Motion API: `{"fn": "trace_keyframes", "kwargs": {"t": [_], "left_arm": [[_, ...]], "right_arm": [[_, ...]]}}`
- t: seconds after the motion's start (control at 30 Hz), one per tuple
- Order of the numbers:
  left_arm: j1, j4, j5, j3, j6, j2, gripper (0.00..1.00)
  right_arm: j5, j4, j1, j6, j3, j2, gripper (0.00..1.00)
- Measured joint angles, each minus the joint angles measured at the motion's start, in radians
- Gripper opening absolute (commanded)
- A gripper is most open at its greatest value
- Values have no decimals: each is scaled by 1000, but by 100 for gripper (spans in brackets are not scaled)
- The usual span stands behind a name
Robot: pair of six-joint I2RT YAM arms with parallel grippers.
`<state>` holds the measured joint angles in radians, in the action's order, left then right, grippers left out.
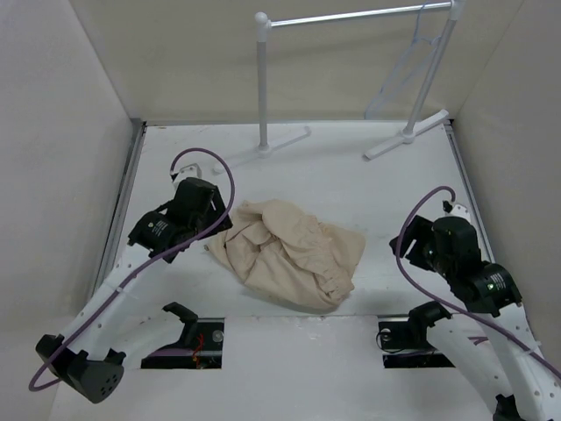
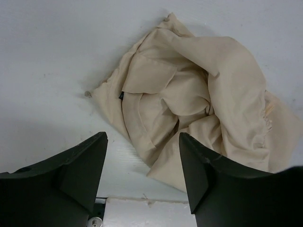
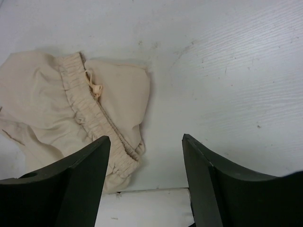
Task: Place the trousers on the hanger
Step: Flatten out the trousers at the center of the board.
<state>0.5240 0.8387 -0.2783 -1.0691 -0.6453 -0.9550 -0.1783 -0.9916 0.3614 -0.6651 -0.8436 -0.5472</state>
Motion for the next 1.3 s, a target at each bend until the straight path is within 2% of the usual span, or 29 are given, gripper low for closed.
{"fn": "trace_keyframes", "kwargs": {"t": [0.07,0.13,0.17,0.2,0.23,0.27,0.3,0.37,0.43,0.5,0.57,0.6,0.7,0.83,0.93,1.07,1.1,1.2,1.23,1.3], "left_arm": [[-5,0,18,1,0,11,61],[-13,-2,34,17,0,37,60],[-17,-2,44,31,-2,55,58],[-23,0,53,50,-5,76,52],[-27,1,62,70,-8,95,43],[-32,5,69,94,-11,117,31],[-37,11,76,120,-17,139,23],[-43,34,89,174,-29,188,12],[-51,62,97,222,-46,235,11],[-65,87,111,274,-73,275,19],[-76,98,139,333,-106,304,34],[-77,95,161,364,-125,311,41],[-79,62,227,457,-180,311,58],[-81,-9,291,554,-250,303,62],[-79,-100,323,591,-290,265,62],[-61,-254,343,623,-330,164,61],[-58,-298,348,630,-340,128,61],[-46,-420,356,649,-364,19,56],[-42,-459,357,653,-372,-21,51],[-33,-546,377,649,-392,-90,35]], "right_arm": [[3,-13,0,0,-2,8,68],[5,-30,0,0,-4,19,60],[7,-38,0,2,-5,26,48],[10,-48,0,3,-5,34,27],[15,-58,0,3,-5,42,14],[23,-66,0,-2,-4,50,9],[30,-74,0,-12,-3,58,7],[53,-82,11,-32,16,69,9],[75,-86,41,-61,49,73,23],[90,-87,79,-95,92,82,41],[109,-89,121,-130,136,87,56],[119,-82,148,-151,159,87,59],[148,-39,255,-213,231,74,65],[163,69,401,-282,288,-35,66],[170,181,462,-313,322,-137,63],[182,312,461,-333,361,-240,53],[186,343,454,-336,367,-260,49],[197,410,428,-330,369,-320,21],[198,426,419,-327,368,-338,13],[196,436,407,-319,359,-362,8]]}}
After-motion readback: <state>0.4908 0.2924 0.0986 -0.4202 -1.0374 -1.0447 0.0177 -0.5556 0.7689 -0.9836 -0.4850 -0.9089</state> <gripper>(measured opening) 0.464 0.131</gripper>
